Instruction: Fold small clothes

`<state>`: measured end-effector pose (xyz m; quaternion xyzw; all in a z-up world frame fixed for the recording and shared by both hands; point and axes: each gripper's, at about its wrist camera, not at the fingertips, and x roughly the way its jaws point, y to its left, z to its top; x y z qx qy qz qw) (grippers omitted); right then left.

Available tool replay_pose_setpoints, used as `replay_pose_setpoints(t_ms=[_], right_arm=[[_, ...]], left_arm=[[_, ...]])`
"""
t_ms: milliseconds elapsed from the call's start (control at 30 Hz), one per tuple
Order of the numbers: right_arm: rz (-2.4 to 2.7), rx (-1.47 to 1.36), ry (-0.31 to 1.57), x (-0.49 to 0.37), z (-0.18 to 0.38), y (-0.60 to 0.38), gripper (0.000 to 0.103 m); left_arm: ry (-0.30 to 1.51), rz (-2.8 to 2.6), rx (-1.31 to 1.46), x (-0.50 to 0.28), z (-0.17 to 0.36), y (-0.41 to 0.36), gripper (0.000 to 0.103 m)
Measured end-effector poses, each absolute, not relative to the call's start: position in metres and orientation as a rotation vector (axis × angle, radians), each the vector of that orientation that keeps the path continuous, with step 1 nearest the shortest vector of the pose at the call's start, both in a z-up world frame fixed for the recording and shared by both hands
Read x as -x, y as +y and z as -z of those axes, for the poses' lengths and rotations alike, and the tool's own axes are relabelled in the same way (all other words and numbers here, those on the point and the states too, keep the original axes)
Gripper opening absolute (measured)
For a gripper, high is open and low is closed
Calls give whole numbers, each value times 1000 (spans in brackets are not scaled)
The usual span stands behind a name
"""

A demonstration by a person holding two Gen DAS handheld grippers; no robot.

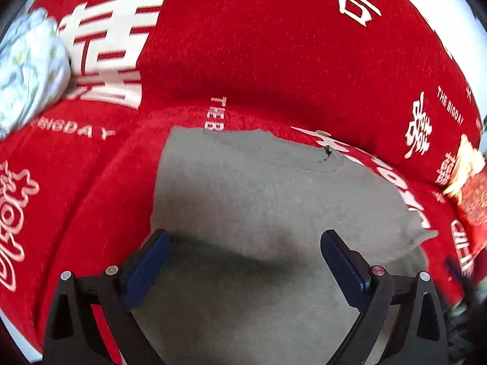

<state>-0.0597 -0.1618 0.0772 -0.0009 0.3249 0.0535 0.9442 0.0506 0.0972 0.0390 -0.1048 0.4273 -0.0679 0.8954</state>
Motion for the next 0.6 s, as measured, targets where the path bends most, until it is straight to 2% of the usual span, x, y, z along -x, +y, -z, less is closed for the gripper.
replay_pose_setpoints(t_ms=[167,367,600], right_arm=[[-126,45,740,5,-76,-145,103],[42,-29,954,-48,-28,-164,103],[59,-3,959,-61,-19,-166,103]], left_arm=[[865,131,140,-66,-44,92,99],[899,131,53,-87,-31,88,99],[966,105,66,-106,-3,103,99]])
